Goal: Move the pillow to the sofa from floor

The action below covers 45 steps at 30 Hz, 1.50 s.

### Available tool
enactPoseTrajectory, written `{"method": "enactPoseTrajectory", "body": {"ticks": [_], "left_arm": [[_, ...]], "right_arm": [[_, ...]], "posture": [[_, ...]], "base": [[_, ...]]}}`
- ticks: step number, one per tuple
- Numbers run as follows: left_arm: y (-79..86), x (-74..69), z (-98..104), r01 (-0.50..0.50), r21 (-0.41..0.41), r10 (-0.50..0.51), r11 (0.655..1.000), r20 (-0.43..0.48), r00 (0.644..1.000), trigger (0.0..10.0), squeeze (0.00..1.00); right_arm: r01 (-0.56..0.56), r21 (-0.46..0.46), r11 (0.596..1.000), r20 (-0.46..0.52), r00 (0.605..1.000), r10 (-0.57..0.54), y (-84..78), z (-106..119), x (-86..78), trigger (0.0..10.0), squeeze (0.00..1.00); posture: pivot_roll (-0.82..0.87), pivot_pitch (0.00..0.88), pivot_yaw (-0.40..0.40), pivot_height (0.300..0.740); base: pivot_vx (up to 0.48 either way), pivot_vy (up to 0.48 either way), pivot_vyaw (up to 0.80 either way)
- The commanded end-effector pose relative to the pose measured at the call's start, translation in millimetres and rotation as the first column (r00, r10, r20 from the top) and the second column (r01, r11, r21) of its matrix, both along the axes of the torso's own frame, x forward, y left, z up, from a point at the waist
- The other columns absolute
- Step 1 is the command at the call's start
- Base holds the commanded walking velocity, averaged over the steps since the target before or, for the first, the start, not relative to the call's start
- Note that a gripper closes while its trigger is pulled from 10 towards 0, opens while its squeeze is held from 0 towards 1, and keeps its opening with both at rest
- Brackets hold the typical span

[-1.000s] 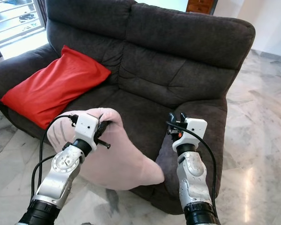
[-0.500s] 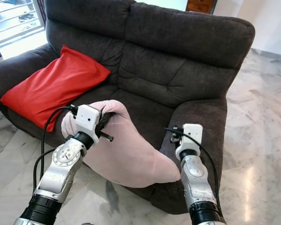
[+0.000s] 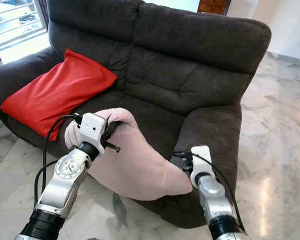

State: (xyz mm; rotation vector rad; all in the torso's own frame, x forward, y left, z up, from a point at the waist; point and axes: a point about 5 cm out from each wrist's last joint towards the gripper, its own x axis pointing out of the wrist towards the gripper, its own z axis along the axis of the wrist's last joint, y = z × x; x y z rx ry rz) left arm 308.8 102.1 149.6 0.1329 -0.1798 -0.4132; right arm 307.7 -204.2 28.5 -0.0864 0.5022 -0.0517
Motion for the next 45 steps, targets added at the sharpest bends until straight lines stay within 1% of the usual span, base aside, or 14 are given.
{"method": "enactPoseTrajectory", "body": {"ticks": [1, 3, 4, 5, 10, 14, 18, 21, 23, 35, 41, 42, 43, 45], "left_arm": [[-4.3, -2.2, 20.7, 0.022, -0.024, -0.02, 0.999, 0.088, 0.996, 10.0, 0.0], [-4.6, -2.6, 19.8, 0.022, -0.022, -0.02, 1.0, 0.086, 0.996, 10.0, 0.0], [-4.8, -2.9, 19.2, 0.023, -0.02, -0.021, 1.0, 0.084, 0.996, 10.0, 0.0], [-4.9, -3.3, 19.2, 0.024, -0.015, -0.023, 1.0, 0.085, 0.996, 10.0, 0.0], [-5.6, -4.0, 18.9, 0.029, -0.01, -0.028, 1.0, 0.084, 0.996, 10.0, 0.0], [-5.0, -4.5, 16.4, 0.033, -0.003, -0.032, 0.999, 0.076, 0.997, 10.0, 0.0], [-4.7, -4.6, 15.9, 0.032, 0.002, -0.032, 0.999, 0.075, 0.997, 10.0, 0.0], [-4.6, -4.4, 16.0, 0.031, 0.004, -0.032, 0.999, 0.074, 0.997, 10.0, 0.0], [-5.0, -4.7, 15.6, 0.033, 0.007, -0.033, 0.999, 0.072, 0.997, 10.0, 0.0], [-2.4, -3.9, 16.1, 0.022, 0.011, -0.023, 1.0, 0.067, 0.998, 10.0, 0.0], [-0.5, -3.5, 14.8, 0.015, 0.014, -0.016, 1.0, 0.06, 0.998, 10.0, 0.0], [-0.5, -3.5, 14.5, 0.016, 0.015, -0.017, 1.0, 0.059, 0.998, 10.0, 0.0], [-0.5, -3.5, 14.5, 0.016, 0.016, -0.017, 1.0, 0.059, 0.998, 10.0, 0.0], [-0.6, -3.4, 14.6, 0.017, 0.017, -0.018, 1.0, 0.058, 0.998, 10.0, 0.0]], "right_arm": [[0.089, 0.05, 0.995, -0.026, 0.996, -0.088, -8.9, -1.3, -0.9, 10.0, 0.0], [0.194, 0.19, 0.962, -0.039, 0.981, -0.19, -11.1, -1.7, -0.7, 10.0, 0.02], [0.23, 0.251, 0.94, -0.052, 0.973, -0.224, -11.4, -2.9, -1.2, 10.0, 0.8], [0.193, 0.232, 0.954, -0.039, 0.981, -0.189, -11.0, -3.3, -2.1, 10.0, 1.0], [-0.118, -0.012, 0.993, 0.098, 0.988, 0.118, -3.0, 9.5, -0.1, 10.0, 1.0], [-0.133, -0.007, 0.991, 0.123, 0.984, 0.133, -21.5, 15.7, -0.8, 10.0, 1.0], [-0.254, -0.27, 0.929, 0.119, 0.948, 0.294, -33.3, 25.4, 0.6, 10.0, 1.0], [-0.286, -0.334, 0.898, 0.109, 0.935, 0.338, -34.4, 27.9, 1.4, 10.0, 1.0], [-0.357, -0.445, 0.821, 0.022, 0.913, 0.408, -37.1, 24.7, 0.4, 10.0, 1.0], [-0.516, -0.441, 0.734, -0.19, 0.853, 0.486, -30.7, -1.5, -10.2, 10.0, 1.0], [-0.338, -0.413, 0.846, -0.086, 0.939, 0.333, -50.0, 14.5, 0.4, 10.0, 1.0], [-0.313, -0.39, 0.866, -0.06, 0.947, 0.316, -53.9, 19.1, 2.4, 10.0, 0.76], [-0.313, -0.384, 0.869, -0.056, 0.947, 0.316, -55.7, 20.9, 2.9, 10.0, 0.0], [-0.311, -0.359, 0.88, -0.055, 0.948, 0.312, -58.8, 22.5, 2.9, 10.0, 0.0]], "posture": [[0.04, 0.0, -0.058, 0.74], [0.04, 0.0, -0.058, 0.74], [0.04, 0.0, -0.058, 0.74], [0.04, 0.0, -0.057, 0.74], [0.04, 0.0, -0.052, 0.74], [0.03, 0.0, -0.05, 0.74], [0.03, 0.0, -0.053, 0.74], [0.03, 0.0, -0.054, 0.74], [0.03, 0.0, -0.056, 0.74], [0.05, 0.0, -0.055, 0.74], [0.04, 0.0, -0.053, 0.74], [0.04, 0.0, -0.052, 0.74], [0.04, 0.0, -0.052, 0.74], [0.04, 0.0, -0.052, 0.74]], "base": [[0.0, 0.0, 0.0], [0.0, 0.0, 0.0], [0.0, 0.0, 0.0], [0.0, 0.0, 0.0], [0.0, 0.0, 0.0], [0.0, 0.0, 0.0], [0.0, 0.0, 0.0], [0.0, 0.0, 0.0], [0.0, 0.0, 0.0], [0.0, 0.0, 0.0], [0.0, 0.0, 0.0], [0.0, 0.0, 0.0], [0.0, 0.0, 0.0], [0.0, 0.0, 0.0]]}}
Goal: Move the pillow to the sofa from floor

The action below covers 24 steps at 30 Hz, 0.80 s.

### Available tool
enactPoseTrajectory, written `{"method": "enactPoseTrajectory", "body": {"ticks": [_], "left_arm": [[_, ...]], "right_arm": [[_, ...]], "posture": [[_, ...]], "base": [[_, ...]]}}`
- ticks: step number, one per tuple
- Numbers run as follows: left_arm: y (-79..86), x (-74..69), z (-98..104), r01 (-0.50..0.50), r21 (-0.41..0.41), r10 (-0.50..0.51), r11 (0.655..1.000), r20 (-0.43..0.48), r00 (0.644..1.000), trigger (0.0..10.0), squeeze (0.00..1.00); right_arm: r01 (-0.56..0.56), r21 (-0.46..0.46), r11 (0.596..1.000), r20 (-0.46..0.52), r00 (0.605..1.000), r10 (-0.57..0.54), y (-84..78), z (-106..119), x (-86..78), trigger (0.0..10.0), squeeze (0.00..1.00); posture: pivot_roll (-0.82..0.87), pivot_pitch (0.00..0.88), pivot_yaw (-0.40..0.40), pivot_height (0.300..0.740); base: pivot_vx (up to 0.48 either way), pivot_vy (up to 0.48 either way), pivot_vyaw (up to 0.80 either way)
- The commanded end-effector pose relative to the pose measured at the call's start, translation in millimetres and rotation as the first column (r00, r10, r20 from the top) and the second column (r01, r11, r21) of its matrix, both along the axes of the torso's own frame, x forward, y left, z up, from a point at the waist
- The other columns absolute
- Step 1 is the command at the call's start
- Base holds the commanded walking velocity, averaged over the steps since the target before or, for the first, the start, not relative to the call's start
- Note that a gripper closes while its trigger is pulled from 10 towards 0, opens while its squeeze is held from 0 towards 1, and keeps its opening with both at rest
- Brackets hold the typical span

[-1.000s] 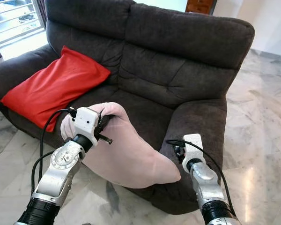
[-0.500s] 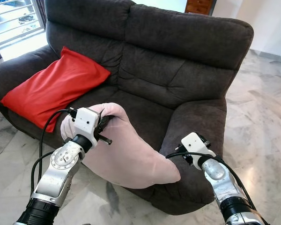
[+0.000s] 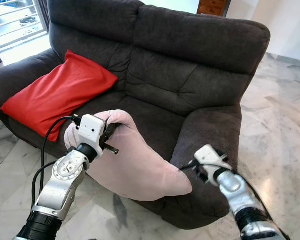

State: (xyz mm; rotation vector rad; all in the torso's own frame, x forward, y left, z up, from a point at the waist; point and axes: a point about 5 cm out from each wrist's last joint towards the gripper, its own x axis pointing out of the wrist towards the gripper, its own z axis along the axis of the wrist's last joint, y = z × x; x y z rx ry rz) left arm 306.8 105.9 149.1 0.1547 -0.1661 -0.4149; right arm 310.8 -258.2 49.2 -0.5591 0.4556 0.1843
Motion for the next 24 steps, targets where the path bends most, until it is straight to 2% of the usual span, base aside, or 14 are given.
{"method": "enactPoseTrajectory", "body": {"ticks": [1, 4, 5, 9, 13, 21, 22, 23, 24], "left_arm": [[-4.9, -1.4, 14.1, 0.022, -0.001, -0.022, 1.0, 0.066, 0.998, 10.0, 0.0], [-5.3, -1.2, 13.6, 0.023, 0.001, -0.023, 1.0, 0.065, 0.998, 10.0, 0.0], [-5.4, -1.1, 13.5, 0.023, 0.001, -0.023, 1.0, 0.065, 0.998, 10.0, 0.0], [-5.3, -0.8, 13.1, 0.023, 0.001, -0.023, 1.0, 0.063, 0.998, 10.0, 0.0], [-4.0, -0.9, 11.5, 0.02, 0.002, -0.02, 1.0, 0.059, 0.998, 10.0, 0.0], [-3.6, -1.9, 10.3, 0.021, 0.003, -0.021, 1.0, 0.056, 0.998, 10.0, 0.0], [-3.6, -1.9, 10.3, 0.021, 0.003, -0.021, 1.0, 0.056, 0.998, 10.0, 0.0], [-3.9, -2.0, 10.0, 0.021, 0.003, -0.021, 1.0, 0.055, 0.998, 10.0, 0.0], [-3.9, -2.0, 10.0, 0.021, 0.003, -0.021, 1.0, 0.055, 0.998, 10.0, 0.0]], "right_arm": [[-0.004, 0.053, 0.999, -0.032, 0.999, 0.006, -6.0, 1.6, -1.9, 10.0, 0.0], [-0.091, 0.037, 0.995, -0.103, 0.99, 0.095, -7.2, -2.6, -8.3, 10.0, 0.0], [-0.152, 0.04, 0.988, -0.144, 0.977, 0.156, -6.3, -5.3, -13.0, 10.0, 0.0], [-0.316, 0.012, 0.949, -0.176, 0.933, 0.313, -3.3, -4.7, -21.1, 10.0, 0.0], [-0.328, 0.034, 0.944, -0.161, 0.93, 0.329, -7.1, 1.7, -20.3, 10.0, 0.0], [-0.415, 0.147, 0.898, -0.271, 0.856, 0.44, -2.8, -5.5, -33.9, 10.0, 0.0], [-0.415, 0.147, 0.898, -0.271, 0.856, 0.44, -2.8, -5.5, -33.9, 10.0, 0.0], [-0.434, 0.164, 0.886, -0.292, 0.836, 0.464, -0.4, -8.6, -37.5, 10.0, 0.0], [-0.434, 0.164, 0.886, -0.292, 0.836, 0.464, -0.4, -8.6, -37.5, 10.0, 0.0]], "posture": [[0.04, 0.0, -0.052, 0.74], [0.03, 0.0, -0.051, 0.74], [0.03, 0.0, -0.051, 0.74], [0.03, 0.0, -0.051, 0.74], [0.03, 0.0, -0.051, 0.74], [0.03, 0.0, -0.052, 0.74], [0.03, 0.0, -0.052, 0.74], [0.03, 0.0, -0.052, 0.74], [0.03, 0.0, -0.052, 0.74]], "base": [[0.0, 0.0, 0.0], [0.0, 0.0, 0.0], [0.0, 0.0, 0.0], [0.0, 0.0, 0.0], [0.0, 0.0, 0.0], [0.0, 0.0, 0.0], [0.0, 0.0, 0.0], [0.0, 0.0, 0.0], [0.0, 0.0, 0.0]]}}
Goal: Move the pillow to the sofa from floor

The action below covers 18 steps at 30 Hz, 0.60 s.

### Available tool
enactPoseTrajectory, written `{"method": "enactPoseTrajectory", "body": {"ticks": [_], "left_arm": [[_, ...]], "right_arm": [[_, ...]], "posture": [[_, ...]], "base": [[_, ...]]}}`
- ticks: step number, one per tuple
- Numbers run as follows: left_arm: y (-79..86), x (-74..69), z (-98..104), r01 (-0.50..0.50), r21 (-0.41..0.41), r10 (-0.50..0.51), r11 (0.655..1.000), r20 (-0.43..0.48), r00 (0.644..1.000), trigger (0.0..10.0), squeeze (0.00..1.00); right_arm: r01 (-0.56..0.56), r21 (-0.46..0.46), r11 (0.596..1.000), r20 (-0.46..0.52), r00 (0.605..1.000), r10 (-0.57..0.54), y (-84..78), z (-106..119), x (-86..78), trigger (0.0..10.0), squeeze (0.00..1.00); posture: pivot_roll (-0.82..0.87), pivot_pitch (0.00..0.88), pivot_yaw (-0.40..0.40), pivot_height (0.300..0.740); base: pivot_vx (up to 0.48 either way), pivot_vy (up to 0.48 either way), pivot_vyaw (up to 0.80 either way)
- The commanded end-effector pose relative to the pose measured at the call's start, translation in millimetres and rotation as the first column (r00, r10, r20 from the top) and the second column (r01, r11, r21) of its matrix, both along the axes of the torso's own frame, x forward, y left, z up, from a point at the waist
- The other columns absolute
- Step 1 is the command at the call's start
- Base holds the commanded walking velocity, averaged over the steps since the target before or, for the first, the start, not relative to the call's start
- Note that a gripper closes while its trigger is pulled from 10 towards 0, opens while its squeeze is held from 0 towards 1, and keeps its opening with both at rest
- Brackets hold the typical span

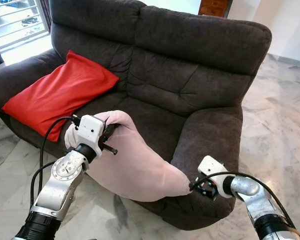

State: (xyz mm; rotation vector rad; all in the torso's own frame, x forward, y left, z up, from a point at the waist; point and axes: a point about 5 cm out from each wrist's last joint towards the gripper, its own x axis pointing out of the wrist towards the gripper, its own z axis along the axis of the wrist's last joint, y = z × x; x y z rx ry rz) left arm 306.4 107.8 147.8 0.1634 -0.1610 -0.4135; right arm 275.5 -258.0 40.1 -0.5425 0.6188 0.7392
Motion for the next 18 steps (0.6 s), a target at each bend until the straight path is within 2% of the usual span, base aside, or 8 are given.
{"method": "enactPoseTrajectory", "body": {"ticks": [1, 6, 13, 18], "left_arm": [[-6.4, -1.8, 11.0, 0.025, -0.007, -0.025, 1.0, 0.058, 0.998, 10.0, 0.0], [-8.1, -2.1, 10.5, 0.03, -0.008, -0.03, 1.0, 0.056, 0.998, 10.0, 0.0], [-7.8, -1.9, 10.4, 0.028, -0.008, -0.028, 1.0, 0.057, 0.998, 10.0, 0.0], [-8.1, -1.8, 10.5, 0.025, -0.01, -0.025, 1.0, 0.058, 0.998, 10.0, 0.0]], "right_arm": [[-0.026, -0.004, 1.0, -0.031, 0.999, 0.026, 2.5, -4.3, -4.9, 10.0, 0.0], [0.013, -0.008, 1.0, -0.061, 0.998, -0.013, 16.6, -21.3, -8.2, 10.0, 0.0], [0.004, 0.017, 1.0, -0.089, 0.996, -0.002, 26.5, -28.3, -11.9, 10.0, 0.0], [0.004, 0.052, 0.999, -0.111, 0.994, 0.002, 41.3, -36.8, -14.7, 10.0, 0.0]], "posture": [[0.03, 0.0, -0.051, 0.74], [0.03, 0.0, -0.051, 0.74], [0.04, 0.0, -0.055, 0.74], [0.04, 0.0, -0.058, 0.74]], "base": [[0.0, 0.0, 0.0], [0.0, 0.0, 0.0], [0.0, 0.0, 0.0], [0.0, 0.0, 0.0]]}}
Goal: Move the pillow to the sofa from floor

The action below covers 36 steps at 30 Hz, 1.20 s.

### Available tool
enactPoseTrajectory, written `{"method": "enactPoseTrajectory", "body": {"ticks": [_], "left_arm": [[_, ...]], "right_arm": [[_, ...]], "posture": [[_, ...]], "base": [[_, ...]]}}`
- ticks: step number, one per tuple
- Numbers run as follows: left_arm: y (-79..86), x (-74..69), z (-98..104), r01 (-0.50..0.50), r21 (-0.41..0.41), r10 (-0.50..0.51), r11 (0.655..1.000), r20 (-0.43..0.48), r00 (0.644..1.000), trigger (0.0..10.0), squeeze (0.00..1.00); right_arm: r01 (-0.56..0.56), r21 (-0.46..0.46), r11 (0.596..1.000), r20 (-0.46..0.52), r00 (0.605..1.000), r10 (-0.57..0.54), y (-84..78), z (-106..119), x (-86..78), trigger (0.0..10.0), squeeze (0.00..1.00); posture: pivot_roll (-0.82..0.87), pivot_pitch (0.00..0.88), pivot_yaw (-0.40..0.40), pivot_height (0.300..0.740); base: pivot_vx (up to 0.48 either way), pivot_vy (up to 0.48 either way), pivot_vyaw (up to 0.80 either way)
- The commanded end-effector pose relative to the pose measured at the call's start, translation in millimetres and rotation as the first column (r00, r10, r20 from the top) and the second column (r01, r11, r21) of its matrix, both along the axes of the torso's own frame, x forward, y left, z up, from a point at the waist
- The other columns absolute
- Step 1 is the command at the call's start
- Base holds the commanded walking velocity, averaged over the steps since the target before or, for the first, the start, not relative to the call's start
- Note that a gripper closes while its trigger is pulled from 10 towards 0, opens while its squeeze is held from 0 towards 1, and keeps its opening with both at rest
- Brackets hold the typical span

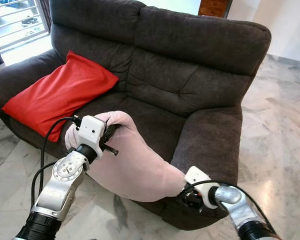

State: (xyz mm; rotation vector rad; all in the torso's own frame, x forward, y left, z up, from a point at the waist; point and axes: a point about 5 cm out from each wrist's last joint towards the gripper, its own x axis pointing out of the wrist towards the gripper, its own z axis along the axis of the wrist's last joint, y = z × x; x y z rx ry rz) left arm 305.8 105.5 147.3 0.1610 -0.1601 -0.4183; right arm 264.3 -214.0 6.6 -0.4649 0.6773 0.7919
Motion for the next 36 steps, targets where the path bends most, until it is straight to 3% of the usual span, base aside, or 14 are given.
{"method": "enactPoseTrajectory", "body": {"ticks": [1, 11, 21, 26, 30, 36], "left_arm": [[-6.0, -1.2, 11.1, 0.021, -0.009, -0.02, 1.0, 0.06, 0.998, 10.0, 0.0], [-6.5, -1.1, 11.2, 0.017, -0.013, -0.016, 1.0, 0.061, 0.998, 10.0, 0.0], [-4.5, -1.6, 11.0, 0.01, -0.012, -0.009, 1.0, 0.059, 0.998, 10.0, 0.0], [-4.9, -1.2, 11.1, 0.01, -0.013, -0.01, 1.0, 0.058, 0.998, 10.0, 0.0], [-4.7, -1.0, 10.7, 0.011, -0.012, -0.01, 1.0, 0.056, 0.998, 10.0, 0.0], [-4.6, -0.7, 10.4, 0.011, -0.011, -0.01, 1.0, 0.054, 0.998, 10.0, 0.0]], "right_arm": [[0.012, 0.001, 1.0, -0.029, 1.0, -0.012, -1.2, -4.5, -4.2, 10.0, 0.0], [0.053, 0.024, 0.998, -0.038, 0.998, -0.052, 10.5, -12.6, -6.0, 10.0, 0.0], [0.17, 0.028, 0.985, 0.011, 0.985, -0.171, 27.7, -22.7, -4.7, 10.0, 0.0], [0.243, 0.006, 0.97, 0.09, 0.966, -0.242, 22.6, -18.0, 3.6, 10.0, 0.0], [0.344, -0.003, 0.939, 0.163, 0.926, -0.339, 8.6, -8.3, 14.3, 10.0, 0.0], [0.368, -0.002, 0.93, 0.18, 0.915, -0.362, 1.9, -3.9, 18.0, 10.0, 0.0]], "posture": [[0.04, 0.0, -0.059, 0.74], [0.04, 0.0, -0.065, 0.74], [0.05, 0.0, -0.065, 0.74], [0.04, 0.0, -0.065, 0.74], [0.05, 0.0, -0.064, 0.74], [0.04, 0.0, -0.064, 0.74]], "base": [[0.0, 0.0, 0.0], [0.0, 0.0, 0.0], [0.0, 0.0, 0.0], [0.0, 0.0, 0.0], [0.0, 0.0, 0.0], [0.0, 0.0, 0.0]]}}
